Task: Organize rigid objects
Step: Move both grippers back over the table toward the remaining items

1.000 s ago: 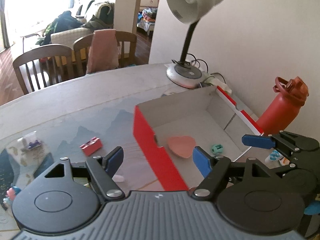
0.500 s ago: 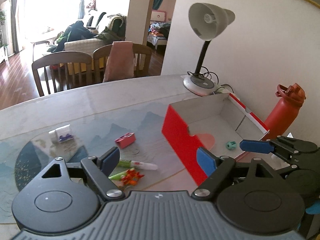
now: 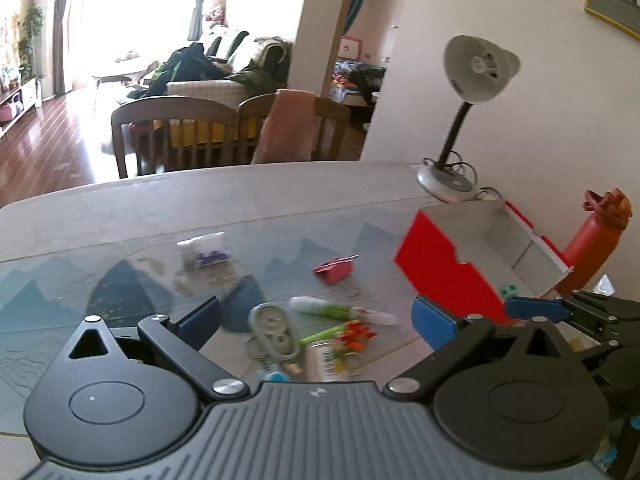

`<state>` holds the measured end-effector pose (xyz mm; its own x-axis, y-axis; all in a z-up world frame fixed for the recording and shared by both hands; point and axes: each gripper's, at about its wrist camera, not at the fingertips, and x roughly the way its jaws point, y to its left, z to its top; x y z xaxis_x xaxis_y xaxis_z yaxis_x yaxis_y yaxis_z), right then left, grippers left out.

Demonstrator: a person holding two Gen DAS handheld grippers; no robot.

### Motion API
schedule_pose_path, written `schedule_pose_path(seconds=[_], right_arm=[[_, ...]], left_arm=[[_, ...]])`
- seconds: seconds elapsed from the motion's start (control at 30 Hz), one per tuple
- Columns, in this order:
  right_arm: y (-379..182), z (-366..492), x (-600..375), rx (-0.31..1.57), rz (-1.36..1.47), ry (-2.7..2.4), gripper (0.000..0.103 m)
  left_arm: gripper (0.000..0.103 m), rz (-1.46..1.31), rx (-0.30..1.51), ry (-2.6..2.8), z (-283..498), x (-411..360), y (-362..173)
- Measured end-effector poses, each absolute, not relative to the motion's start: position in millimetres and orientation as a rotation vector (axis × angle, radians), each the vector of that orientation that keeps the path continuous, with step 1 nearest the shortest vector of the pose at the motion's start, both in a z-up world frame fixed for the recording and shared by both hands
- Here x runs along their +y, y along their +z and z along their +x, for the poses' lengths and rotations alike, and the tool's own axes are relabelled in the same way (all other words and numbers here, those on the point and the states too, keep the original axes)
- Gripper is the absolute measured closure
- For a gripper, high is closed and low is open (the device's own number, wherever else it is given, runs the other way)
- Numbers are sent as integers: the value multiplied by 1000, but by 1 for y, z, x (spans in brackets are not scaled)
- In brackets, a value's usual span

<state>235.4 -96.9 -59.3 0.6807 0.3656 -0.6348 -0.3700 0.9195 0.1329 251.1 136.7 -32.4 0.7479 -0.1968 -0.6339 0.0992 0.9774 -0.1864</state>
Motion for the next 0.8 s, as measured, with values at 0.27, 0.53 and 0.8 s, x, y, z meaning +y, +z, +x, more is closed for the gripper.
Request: schedule_pose_path(seconds=[0.27, 0.53, 0.8], right_arm=[[-82, 232, -39, 769, -80, 470, 15], [-98, 231, 3, 801, -151, 523, 15], [-124, 242, 31, 847, -215, 533, 18]], left_arm=[[0, -137, 747, -132, 257, 180, -66], [0, -168, 792, -103, 257, 213, -100], [0, -165, 798, -8, 276, 241, -130]])
